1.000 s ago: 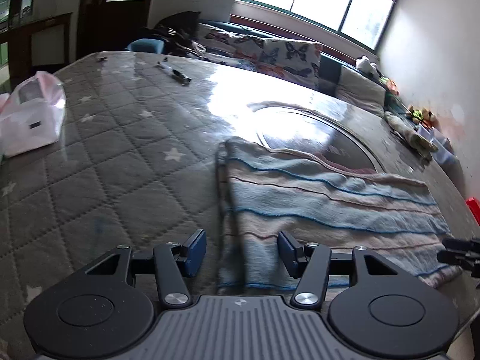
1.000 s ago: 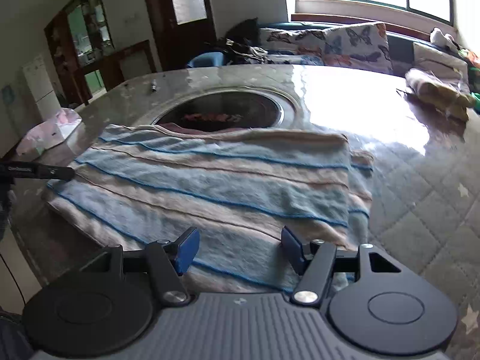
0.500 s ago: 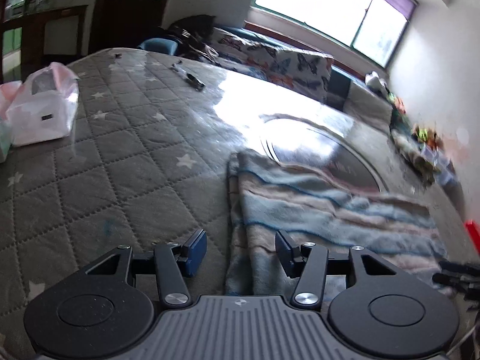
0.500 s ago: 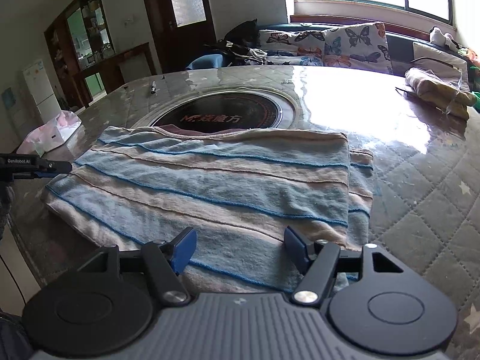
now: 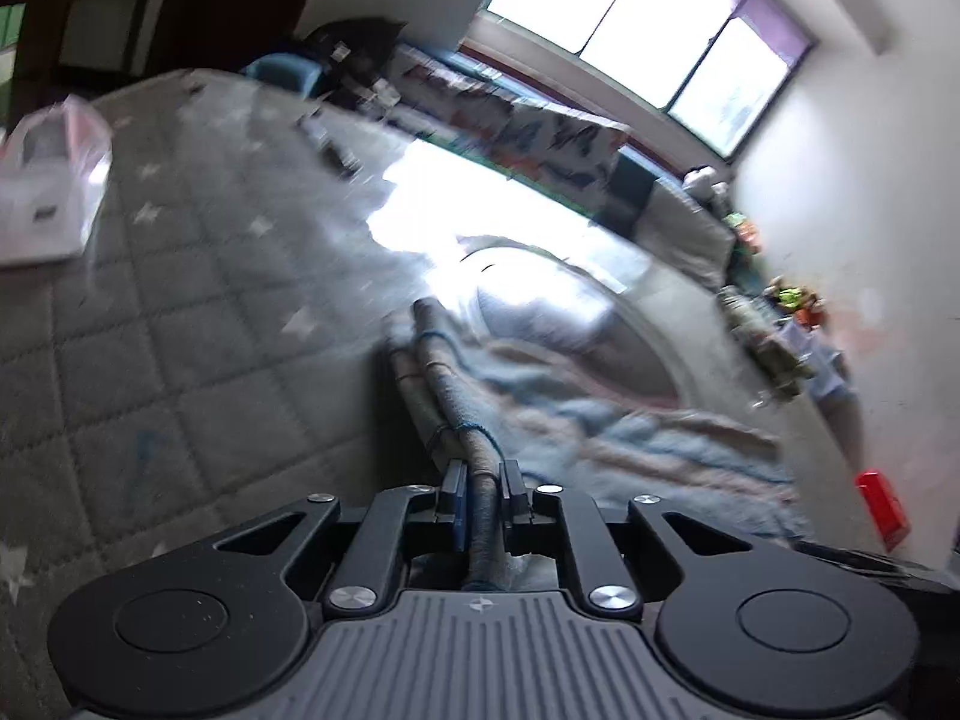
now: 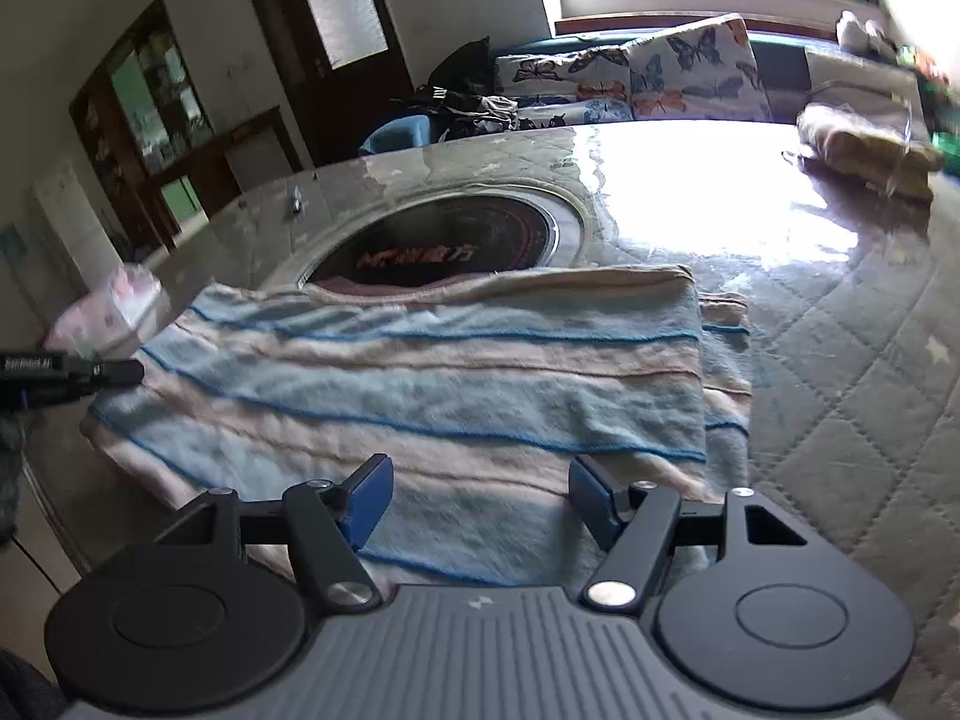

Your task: Fold clothes

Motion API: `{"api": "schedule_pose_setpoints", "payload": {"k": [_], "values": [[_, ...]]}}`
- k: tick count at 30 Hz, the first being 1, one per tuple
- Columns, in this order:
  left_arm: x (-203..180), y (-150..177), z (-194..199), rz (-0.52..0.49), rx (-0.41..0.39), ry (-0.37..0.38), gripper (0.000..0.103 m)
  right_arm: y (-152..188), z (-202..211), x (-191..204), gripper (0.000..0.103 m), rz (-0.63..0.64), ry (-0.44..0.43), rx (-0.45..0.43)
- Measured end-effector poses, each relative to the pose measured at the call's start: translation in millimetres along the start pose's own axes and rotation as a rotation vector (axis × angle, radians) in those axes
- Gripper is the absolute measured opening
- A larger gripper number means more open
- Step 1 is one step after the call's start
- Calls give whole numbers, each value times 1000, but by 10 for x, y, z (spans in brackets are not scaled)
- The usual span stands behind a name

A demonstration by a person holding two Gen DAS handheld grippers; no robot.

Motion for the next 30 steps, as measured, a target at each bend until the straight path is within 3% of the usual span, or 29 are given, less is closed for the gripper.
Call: {"api": "schedule_pose_setpoints", "payload": {"k": [6,15,23,26,30], "values": [[-567,2,46,-126,-13,90,9,-308,-42,148,63,-51,-104,-10],[-1268,283,-197,-331,30,161,5,-947,-259,807,63,-34,-379,18],[-1297,557,-285,-422,95,212,5,-911,-743,924,63,-72,-399,109],[-1185,510,-99,-441,38,228,5,-881,-780,917,63,-75,-400,109],[-905,295,232,-369,-82,231,7,-872,-846,886,63,-72,-389,126]]}}
Point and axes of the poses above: each gripper's, at about its wrist camera, not at the fingertips, and z roughly against the way its jaws point, x to its left, y to its underside, the point moved 7 cm from there along -z, roughly the way its jaws point, and after that the axes turned 7 degrees about z, right-handed, at the moved point
